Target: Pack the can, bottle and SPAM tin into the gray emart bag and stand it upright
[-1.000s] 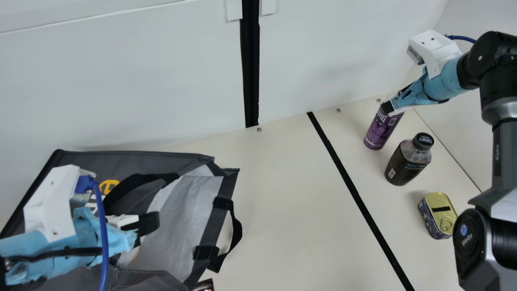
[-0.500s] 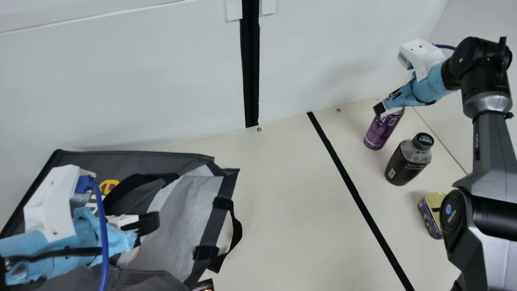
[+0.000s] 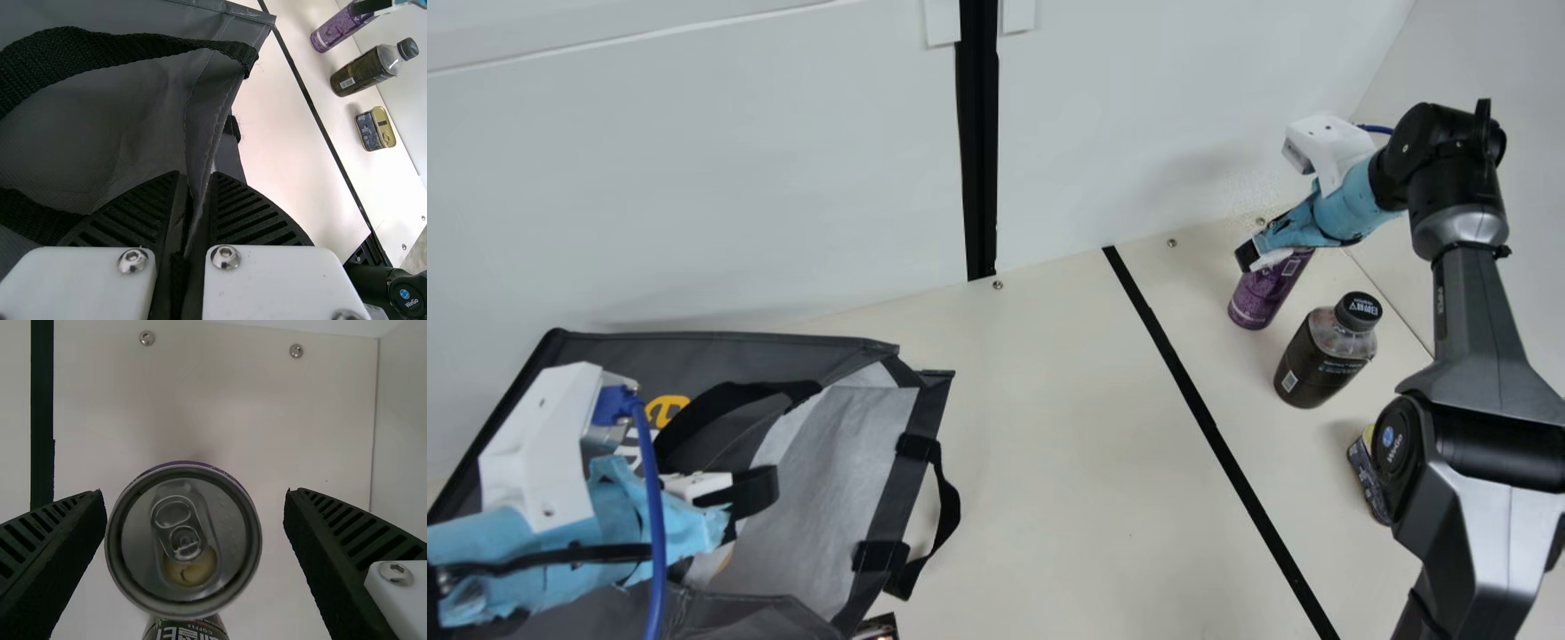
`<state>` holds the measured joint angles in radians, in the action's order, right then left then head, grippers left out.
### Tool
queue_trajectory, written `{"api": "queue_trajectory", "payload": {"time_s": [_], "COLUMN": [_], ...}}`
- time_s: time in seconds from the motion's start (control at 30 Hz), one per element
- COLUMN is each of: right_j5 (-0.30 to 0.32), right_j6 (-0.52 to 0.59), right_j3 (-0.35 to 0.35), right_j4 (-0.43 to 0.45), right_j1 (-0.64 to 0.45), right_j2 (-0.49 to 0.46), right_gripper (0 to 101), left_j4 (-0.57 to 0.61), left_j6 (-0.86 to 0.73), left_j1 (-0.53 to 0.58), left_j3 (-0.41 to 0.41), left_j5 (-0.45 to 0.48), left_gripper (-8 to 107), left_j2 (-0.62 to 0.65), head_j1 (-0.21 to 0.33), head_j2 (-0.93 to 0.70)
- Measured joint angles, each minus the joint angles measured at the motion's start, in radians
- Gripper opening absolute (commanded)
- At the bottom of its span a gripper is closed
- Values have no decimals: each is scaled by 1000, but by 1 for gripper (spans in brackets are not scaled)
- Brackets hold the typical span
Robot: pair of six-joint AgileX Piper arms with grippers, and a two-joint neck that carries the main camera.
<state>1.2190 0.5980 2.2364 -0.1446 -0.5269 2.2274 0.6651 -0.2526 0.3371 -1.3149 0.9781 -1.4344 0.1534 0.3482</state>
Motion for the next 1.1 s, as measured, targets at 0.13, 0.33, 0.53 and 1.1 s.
{"api": "queue_trajectory", "payload": {"time_s": [0.13, 0.33, 0.53, 1.1], "right_j5": [0, -2, 5, 3], "right_j6": [0, 12, 49, 185], "right_j3": [0, 0, 1, -58], "right_j4": [-9, -23, -39, -85], "right_j1": [3, 4, 6, 18], "right_j2": [14, 20, 16, -95], "right_gripper": [48, 8, 0, 0], "left_j4": [0, 0, 0, 0], "left_j6": [0, 0, 0, 0], "left_j1": [0, 0, 0, 0], "left_j3": [0, 0, 0, 0], "left_j5": [0, 0, 0, 0], "left_gripper": [-8, -8, -8, -8], "left_j2": [0, 0, 0, 0], "head_j1": [-2, -2, -2, -2], "head_j2": [0, -2, -2, 0]}}
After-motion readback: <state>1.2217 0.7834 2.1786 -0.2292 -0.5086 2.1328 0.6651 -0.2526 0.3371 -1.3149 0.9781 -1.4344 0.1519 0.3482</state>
